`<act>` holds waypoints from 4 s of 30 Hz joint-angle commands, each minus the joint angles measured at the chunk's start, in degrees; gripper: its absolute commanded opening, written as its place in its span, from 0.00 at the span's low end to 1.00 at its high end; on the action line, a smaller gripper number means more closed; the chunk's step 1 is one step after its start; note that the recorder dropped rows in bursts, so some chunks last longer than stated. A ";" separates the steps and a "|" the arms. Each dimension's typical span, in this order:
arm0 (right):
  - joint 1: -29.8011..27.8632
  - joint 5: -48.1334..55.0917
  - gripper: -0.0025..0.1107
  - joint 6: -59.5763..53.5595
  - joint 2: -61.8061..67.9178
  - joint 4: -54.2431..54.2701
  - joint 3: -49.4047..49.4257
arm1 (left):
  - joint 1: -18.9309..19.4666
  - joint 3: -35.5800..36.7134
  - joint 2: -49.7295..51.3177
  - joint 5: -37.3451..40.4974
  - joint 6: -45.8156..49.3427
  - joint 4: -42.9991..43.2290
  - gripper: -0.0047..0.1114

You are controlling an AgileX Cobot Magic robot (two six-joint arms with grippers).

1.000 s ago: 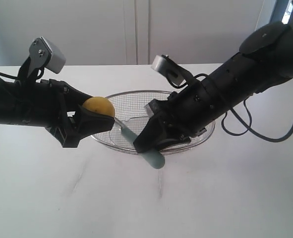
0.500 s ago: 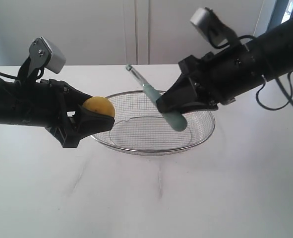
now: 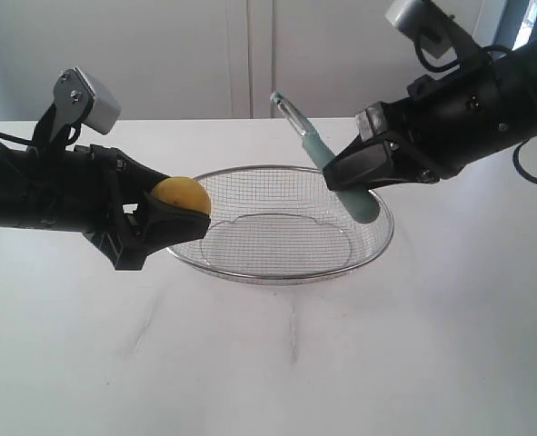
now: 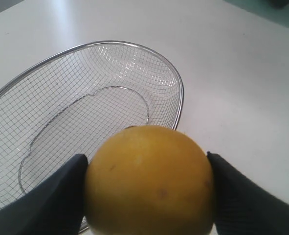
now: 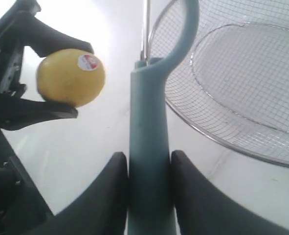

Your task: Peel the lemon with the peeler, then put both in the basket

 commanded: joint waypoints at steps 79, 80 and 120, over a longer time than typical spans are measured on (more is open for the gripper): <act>-0.12 3.70 0.02 0.67 -6.94 2.27 -0.69 | -0.22 0.08 -0.17 2.02 0.09 -1.78 0.04; -0.12 3.70 0.02 0.70 -6.94 2.00 -0.71 | -0.22 0.08 -0.17 2.02 0.09 -1.78 0.04; 10.98 8.97 0.02 0.30 17.12 6.86 -0.71 | -0.22 0.08 -0.17 2.15 0.09 -1.78 0.04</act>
